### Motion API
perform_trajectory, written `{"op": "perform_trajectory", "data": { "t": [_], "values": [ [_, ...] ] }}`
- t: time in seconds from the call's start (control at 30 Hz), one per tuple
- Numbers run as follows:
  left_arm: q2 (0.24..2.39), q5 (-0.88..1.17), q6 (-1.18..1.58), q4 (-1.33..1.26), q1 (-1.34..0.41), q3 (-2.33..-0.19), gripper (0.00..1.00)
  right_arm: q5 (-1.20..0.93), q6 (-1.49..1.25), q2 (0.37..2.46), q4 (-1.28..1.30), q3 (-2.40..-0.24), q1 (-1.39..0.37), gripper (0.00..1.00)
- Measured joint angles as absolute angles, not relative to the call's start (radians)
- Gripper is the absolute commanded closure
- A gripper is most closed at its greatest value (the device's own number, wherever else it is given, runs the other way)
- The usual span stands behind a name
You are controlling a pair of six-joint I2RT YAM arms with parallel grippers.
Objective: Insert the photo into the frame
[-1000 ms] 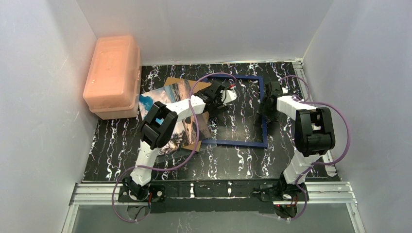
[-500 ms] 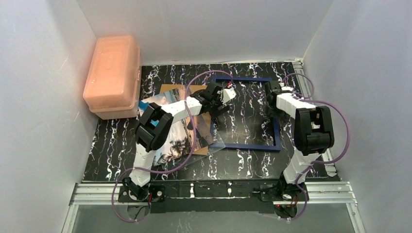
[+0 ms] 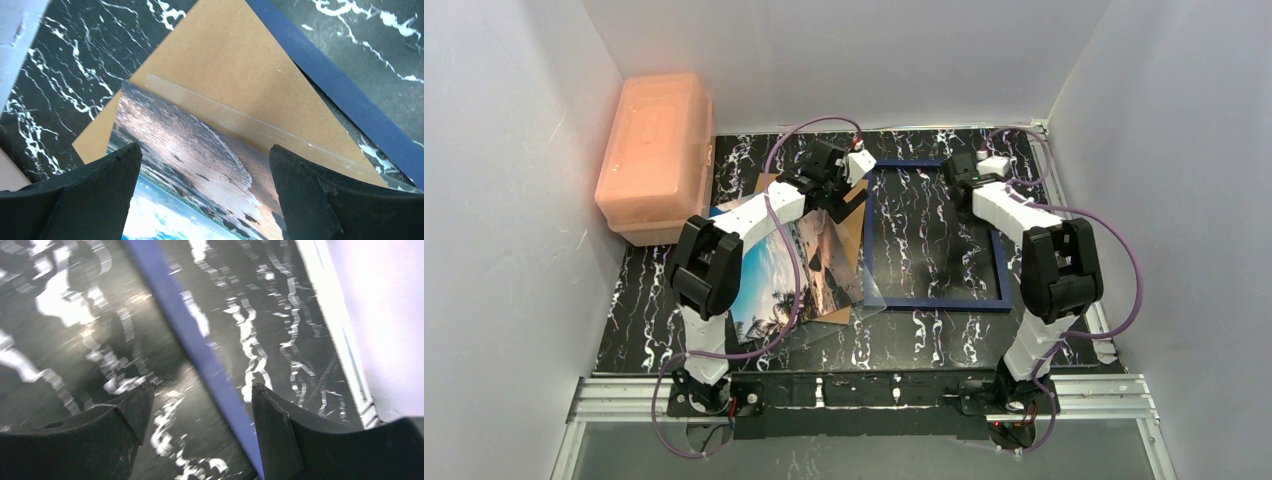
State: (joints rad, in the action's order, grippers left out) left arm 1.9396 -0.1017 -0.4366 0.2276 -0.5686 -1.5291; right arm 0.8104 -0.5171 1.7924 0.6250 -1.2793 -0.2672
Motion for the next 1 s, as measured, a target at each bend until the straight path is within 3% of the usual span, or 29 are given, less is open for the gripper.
{"op": "perform_trajectory", "data": {
  "t": [0.33, 0.73, 1.0],
  "values": [
    [1.909, -0.077, -0.382, 0.309, -0.522, -1.473, 0.02, 0.476, -0.485, 1.796, 0.475, -1.288, -0.622, 0.28],
    [1.695, -0.047, -0.321, 0.499, -0.380, -1.461, 0.02, 0.264, -0.448, 1.998, 0.426, -1.475, -0.720, 0.44],
    [1.597, -0.044, -0.297, 0.598, -0.342, -1.417, 0.01, 0.249, -0.439, 2.049, 0.418, -1.499, -0.722, 0.46]
  ]
}}
